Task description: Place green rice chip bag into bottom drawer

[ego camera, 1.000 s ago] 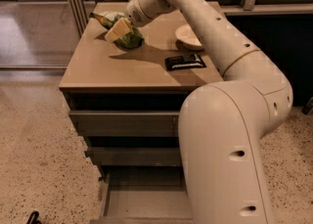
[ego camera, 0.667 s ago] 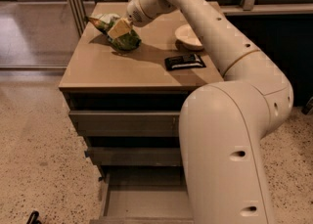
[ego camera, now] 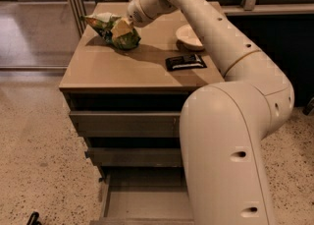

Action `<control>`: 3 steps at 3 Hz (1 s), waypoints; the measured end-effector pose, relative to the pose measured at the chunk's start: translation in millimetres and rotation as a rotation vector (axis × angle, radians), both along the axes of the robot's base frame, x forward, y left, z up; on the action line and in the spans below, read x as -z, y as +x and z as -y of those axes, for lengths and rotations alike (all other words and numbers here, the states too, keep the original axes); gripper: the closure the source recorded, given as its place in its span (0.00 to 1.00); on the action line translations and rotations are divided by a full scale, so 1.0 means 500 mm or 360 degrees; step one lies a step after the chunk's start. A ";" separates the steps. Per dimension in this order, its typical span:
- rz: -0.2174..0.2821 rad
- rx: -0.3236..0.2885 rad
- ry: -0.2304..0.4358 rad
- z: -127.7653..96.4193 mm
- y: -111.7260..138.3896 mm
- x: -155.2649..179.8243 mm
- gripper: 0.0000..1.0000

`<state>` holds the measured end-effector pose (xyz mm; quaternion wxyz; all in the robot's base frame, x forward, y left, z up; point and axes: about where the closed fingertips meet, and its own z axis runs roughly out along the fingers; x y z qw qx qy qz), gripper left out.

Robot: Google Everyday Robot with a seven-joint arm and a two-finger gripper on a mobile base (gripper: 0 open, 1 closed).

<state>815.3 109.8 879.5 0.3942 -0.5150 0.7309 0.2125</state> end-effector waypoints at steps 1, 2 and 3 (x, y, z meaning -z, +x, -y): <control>0.0000 0.0000 0.0000 0.000 0.000 0.000 1.00; 0.0092 0.0022 0.0045 0.024 -0.024 -0.041 1.00; 0.0213 0.0061 0.0115 0.068 -0.080 -0.090 1.00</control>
Offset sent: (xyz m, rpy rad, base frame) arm -0.0359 -0.0262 0.0346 0.0587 -0.1083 -0.0409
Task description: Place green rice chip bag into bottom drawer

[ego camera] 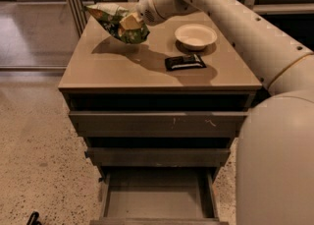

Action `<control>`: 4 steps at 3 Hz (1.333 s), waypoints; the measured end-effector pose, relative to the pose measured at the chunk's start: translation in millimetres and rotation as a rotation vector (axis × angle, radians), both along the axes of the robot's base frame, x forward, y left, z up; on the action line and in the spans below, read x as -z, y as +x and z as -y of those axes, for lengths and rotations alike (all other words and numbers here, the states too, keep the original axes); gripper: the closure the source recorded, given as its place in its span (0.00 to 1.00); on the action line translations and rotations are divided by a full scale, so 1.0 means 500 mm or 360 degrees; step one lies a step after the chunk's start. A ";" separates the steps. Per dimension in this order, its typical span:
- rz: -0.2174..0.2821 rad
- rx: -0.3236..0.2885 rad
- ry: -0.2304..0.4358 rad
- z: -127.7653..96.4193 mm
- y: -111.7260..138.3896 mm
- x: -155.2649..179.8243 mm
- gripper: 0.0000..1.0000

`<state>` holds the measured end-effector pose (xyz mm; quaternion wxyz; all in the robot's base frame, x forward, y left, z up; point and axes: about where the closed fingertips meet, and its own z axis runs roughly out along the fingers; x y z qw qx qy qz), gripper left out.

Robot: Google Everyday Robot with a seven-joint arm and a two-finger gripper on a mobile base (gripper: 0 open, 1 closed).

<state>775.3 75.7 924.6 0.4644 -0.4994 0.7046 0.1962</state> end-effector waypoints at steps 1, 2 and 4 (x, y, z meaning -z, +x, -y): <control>0.0137 -0.0043 0.0046 0.037 -0.105 -0.050 1.00; 0.0235 -0.0061 0.0131 0.047 -0.225 -0.093 1.00; 0.0244 0.0004 0.0214 0.084 -0.356 -0.056 1.00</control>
Offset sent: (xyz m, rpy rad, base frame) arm -0.2087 -0.0533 0.0231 0.1315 -0.1635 0.0034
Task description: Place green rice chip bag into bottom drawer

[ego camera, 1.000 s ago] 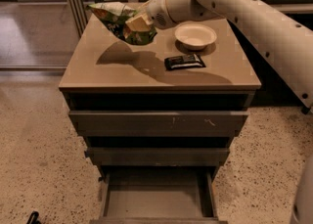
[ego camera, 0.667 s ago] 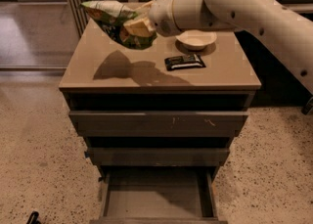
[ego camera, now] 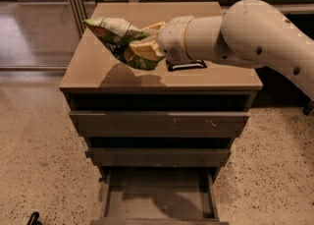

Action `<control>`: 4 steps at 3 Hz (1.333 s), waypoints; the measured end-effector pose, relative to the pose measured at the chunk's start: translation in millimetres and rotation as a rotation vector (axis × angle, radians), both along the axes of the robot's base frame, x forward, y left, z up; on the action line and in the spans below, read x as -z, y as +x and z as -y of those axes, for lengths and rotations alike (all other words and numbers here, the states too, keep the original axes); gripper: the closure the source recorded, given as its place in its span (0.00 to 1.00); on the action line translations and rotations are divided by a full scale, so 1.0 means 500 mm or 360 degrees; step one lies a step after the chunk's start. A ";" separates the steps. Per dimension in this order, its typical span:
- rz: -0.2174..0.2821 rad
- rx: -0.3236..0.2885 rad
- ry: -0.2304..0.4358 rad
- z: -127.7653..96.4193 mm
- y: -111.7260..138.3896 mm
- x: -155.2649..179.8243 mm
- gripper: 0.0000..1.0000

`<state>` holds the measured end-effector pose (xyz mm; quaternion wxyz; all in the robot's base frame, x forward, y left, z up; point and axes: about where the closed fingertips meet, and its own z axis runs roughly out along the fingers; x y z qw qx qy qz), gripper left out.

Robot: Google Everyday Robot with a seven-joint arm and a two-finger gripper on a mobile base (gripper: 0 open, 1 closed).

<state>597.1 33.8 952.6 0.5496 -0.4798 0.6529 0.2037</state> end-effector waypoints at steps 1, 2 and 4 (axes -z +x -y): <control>-0.0056 0.0176 0.0030 0.036 -0.059 0.024 1.00; -0.0148 0.0533 0.0080 0.108 -0.162 0.070 1.00; -0.0296 0.0779 0.0177 0.167 -0.280 0.181 1.00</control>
Offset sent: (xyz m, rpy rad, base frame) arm -0.1310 -0.1006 -0.0693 0.0633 0.1534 -0.5425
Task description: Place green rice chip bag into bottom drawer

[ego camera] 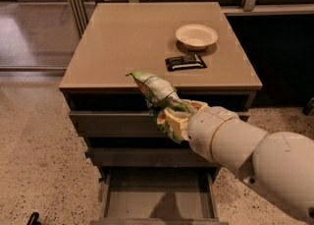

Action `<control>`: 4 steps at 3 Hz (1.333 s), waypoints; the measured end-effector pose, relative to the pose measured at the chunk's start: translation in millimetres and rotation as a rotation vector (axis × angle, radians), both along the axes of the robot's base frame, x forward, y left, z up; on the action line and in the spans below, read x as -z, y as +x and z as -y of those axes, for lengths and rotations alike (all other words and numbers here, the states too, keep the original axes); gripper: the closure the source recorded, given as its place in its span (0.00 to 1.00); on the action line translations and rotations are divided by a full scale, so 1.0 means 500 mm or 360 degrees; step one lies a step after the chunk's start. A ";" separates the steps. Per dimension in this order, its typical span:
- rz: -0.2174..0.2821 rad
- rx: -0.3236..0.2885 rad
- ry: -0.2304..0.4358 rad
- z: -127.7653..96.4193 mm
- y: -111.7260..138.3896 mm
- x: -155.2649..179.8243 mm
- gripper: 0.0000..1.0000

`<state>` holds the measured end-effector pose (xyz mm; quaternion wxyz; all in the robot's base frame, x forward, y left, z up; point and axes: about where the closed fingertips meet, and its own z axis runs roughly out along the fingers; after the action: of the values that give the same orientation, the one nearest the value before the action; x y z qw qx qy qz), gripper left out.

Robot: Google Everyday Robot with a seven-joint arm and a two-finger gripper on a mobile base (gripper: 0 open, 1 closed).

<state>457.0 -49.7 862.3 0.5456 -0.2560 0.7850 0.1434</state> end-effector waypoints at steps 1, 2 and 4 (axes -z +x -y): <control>0.0001 -0.0001 -0.0001 -0.001 0.000 0.000 1.00; -0.0025 0.0085 0.0022 0.017 -0.009 0.046 1.00; -0.0240 0.0428 0.0074 0.079 -0.120 0.369 1.00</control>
Offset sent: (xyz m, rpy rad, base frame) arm -0.0288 -0.0420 -0.1208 0.0822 0.0778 -0.2628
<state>397.0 -89.1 677.8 0.5052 -0.1243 0.8474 0.1060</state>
